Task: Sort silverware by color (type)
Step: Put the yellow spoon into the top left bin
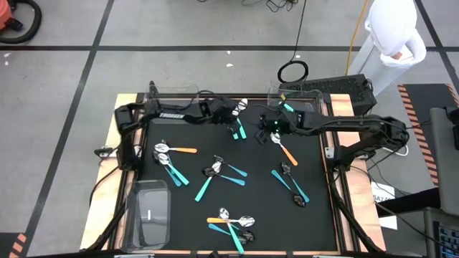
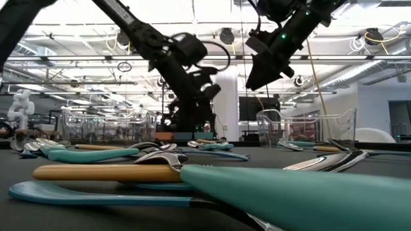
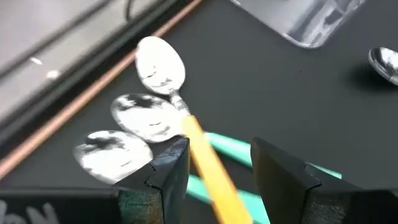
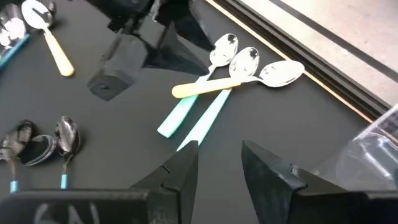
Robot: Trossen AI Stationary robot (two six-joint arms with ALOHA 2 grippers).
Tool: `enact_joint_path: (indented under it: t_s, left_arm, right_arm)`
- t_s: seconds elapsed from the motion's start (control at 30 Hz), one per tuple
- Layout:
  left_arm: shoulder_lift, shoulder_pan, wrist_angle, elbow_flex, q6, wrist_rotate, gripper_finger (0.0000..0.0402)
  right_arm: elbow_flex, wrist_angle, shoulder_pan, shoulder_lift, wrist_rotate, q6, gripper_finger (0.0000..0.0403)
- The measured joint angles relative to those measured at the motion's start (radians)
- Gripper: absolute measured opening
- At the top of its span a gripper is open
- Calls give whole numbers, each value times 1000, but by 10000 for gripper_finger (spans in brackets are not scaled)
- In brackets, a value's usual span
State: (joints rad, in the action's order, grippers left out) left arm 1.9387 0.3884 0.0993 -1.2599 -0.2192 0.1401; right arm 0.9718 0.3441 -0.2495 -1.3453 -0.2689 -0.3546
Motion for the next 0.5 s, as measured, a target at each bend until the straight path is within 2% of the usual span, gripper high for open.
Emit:
enact_joint_path:
  t_s: [0.1, 0.17, 0.3, 0.5]
  left_arm:
    - [55, 19, 10, -35, -13, -86, 173]
    - [92, 24, 8, -54, -33, -106, 173]
    - [134, 26, 8, -71, -36, -104, 173]
    - [133, 17, 32, -72, -37, -58, 173]
  right_arm:
    - [-14, 0, 3, 0, -24, -4, 118]
    - [-22, -3, 3, 0, -24, -4, 118]
    - [-36, 1, 4, 0, -23, -3, 118]
    - [-52, 5, 4, 1, -22, 3, 118]
